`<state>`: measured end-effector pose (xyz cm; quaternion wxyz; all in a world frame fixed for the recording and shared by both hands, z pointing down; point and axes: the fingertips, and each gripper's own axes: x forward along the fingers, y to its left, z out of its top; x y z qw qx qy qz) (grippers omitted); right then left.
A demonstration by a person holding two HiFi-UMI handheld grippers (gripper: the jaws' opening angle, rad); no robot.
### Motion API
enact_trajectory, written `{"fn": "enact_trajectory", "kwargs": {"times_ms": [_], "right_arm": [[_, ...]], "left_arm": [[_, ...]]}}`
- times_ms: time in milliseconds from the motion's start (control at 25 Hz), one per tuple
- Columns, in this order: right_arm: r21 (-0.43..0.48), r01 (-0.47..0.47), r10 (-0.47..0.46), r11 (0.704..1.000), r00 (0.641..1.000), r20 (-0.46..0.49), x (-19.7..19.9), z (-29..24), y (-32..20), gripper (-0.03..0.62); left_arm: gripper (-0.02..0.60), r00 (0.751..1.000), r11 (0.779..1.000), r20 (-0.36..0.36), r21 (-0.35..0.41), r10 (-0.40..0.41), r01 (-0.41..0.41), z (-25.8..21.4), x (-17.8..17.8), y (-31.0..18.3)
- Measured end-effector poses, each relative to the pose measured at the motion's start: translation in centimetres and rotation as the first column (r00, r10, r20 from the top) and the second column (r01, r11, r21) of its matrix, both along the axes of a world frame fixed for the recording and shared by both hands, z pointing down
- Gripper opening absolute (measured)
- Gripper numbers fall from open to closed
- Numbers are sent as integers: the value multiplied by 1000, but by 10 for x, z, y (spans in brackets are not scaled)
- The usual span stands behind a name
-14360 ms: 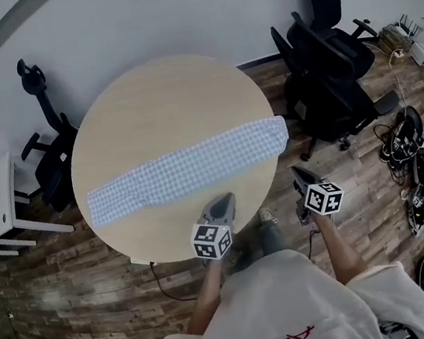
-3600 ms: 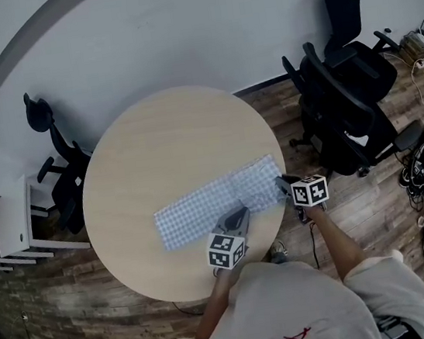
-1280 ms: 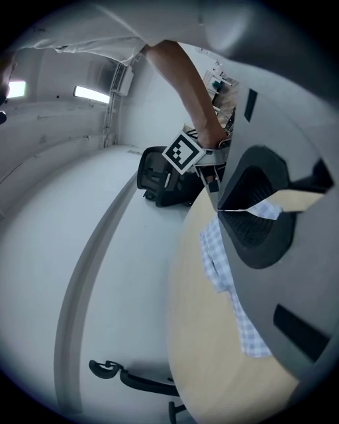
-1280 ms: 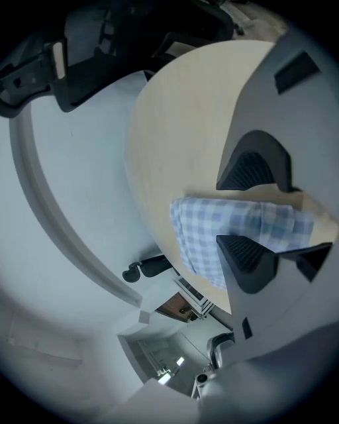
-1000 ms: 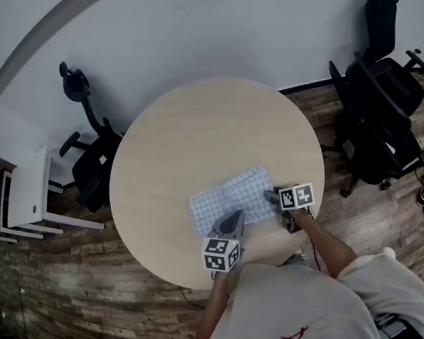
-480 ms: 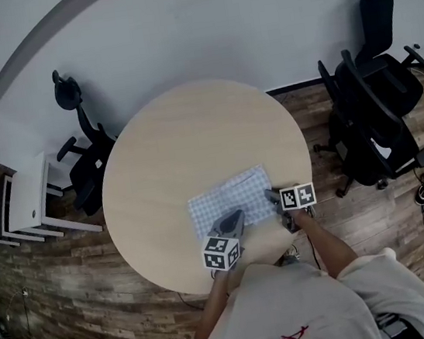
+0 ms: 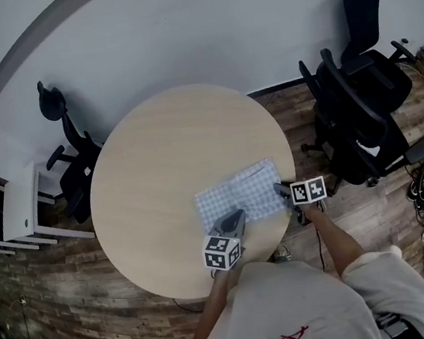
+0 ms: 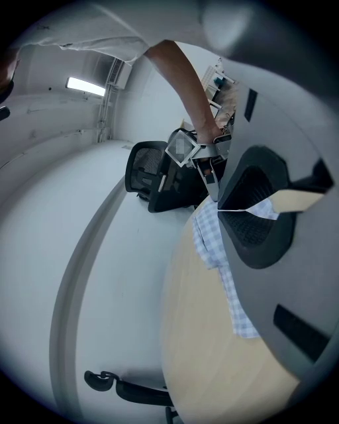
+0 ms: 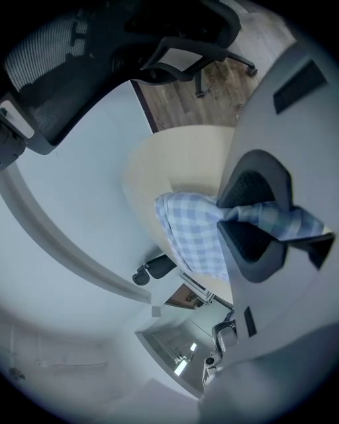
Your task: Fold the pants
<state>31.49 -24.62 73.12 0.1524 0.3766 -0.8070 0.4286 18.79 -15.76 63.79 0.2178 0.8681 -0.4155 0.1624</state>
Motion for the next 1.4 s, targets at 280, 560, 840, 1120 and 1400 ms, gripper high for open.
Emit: {"fn": "enact_trajectory", "kwargs": {"times_ms": [280,560,840,1120,1400], "right_arm": [[54,11,-11,998,1000,-7,-12,-29,10,77],[116,45,-51,992,998,45,-65,-94,34,77],[131,128,-130,983,991,10,-159,-132,54,77],[129,191,-168,973,971,-170,-259,-109,58,77],[3,274,-244,962,860,-448,-333,-13,71,78]], "left_arm": [[34,1000,1000,-22,12,-3,4,-4,-11,6],[34,997,999,-65,23,27,-26,-8,-29,24],[34,995,999,-100,38,-25,29,-15,-86,39],[34,980,985,-111,26,-167,171,-11,-179,59],[34,943,946,-86,-2,-322,323,1,-281,93]]}}
